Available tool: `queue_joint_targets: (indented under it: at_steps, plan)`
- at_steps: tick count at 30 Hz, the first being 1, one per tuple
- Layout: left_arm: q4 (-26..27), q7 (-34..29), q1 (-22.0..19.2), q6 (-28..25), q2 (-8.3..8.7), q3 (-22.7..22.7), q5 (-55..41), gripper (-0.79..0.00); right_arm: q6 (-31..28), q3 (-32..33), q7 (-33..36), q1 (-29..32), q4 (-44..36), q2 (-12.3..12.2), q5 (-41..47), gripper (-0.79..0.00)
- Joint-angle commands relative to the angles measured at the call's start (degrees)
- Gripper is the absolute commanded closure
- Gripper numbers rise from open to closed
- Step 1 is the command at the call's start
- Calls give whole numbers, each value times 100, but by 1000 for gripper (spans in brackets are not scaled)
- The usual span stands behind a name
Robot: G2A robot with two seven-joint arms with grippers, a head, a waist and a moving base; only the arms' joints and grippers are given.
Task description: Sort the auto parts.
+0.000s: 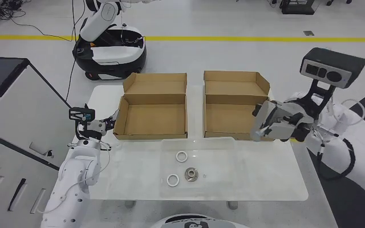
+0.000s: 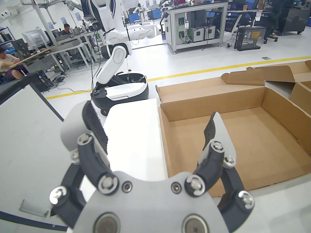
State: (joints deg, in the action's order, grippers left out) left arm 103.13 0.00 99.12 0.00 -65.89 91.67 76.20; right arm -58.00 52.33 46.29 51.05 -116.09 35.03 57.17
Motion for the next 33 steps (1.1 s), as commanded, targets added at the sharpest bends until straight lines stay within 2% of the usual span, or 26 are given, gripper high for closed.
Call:
queue_joint_targets:
  at_steps: [1,6,9,21,33]
  plan:
    - [0,0,0,0,0,0,0,-785,0,29,1,34,-74,78,145,0]
    - [0,0,0,0,0,0,0,-785,0,147,1,127,-209,322,447,0]
    - [0,0,0,0,0,0,0,-785,1,180,2,198,-105,422,285,0]
    - [0,0,0,0,0,0,0,-785,531,455,532,368,380,431,-547,0]
    - [0,0,0,0,0,0,0,-785,138,558,140,549,-47,571,-37,0]
